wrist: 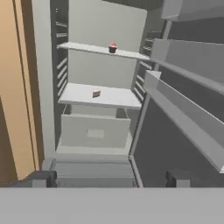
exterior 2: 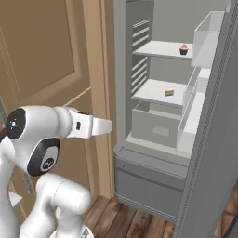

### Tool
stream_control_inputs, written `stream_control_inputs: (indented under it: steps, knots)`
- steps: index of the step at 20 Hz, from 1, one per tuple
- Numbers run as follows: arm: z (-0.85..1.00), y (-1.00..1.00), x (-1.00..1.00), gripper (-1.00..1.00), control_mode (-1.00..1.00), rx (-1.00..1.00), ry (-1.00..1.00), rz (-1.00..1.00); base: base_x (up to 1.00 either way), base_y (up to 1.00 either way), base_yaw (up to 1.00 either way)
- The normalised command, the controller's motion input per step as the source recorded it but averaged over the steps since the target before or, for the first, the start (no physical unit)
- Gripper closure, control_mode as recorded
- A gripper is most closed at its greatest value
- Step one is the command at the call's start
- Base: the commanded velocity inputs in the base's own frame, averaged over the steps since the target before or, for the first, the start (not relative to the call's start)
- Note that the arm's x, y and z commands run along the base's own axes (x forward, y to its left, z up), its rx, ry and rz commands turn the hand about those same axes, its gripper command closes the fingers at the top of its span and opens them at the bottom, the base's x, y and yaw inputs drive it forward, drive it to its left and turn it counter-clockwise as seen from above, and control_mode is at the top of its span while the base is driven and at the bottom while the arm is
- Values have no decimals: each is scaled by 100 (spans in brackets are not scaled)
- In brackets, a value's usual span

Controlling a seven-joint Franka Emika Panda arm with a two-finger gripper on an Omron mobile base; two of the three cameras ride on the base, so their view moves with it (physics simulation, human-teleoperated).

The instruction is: Take the cupcake and cake from the fridge and place them on the empty tray on the dining counter.

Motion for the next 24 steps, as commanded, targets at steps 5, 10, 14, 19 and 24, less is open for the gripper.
stream_control_inputs:
  steps: [5, 10, 14, 19, 24]
  knots:
    - [31, 93, -60, -100, -100, 16, -4, 9, 0, 0, 0]
    - [6, 62, -36, -100, -100, 15, 0, 6, 0, 0, 0]
    - [0, 4, 2, -100, -100, 16, 0, 0, 0, 0, 0]
    - [0, 0, 0, -100, -100, 0, 0, 0, 0, 0, 0]
    - [0, 0, 0, -100, -100, 0, 0, 0, 0, 0, 0]
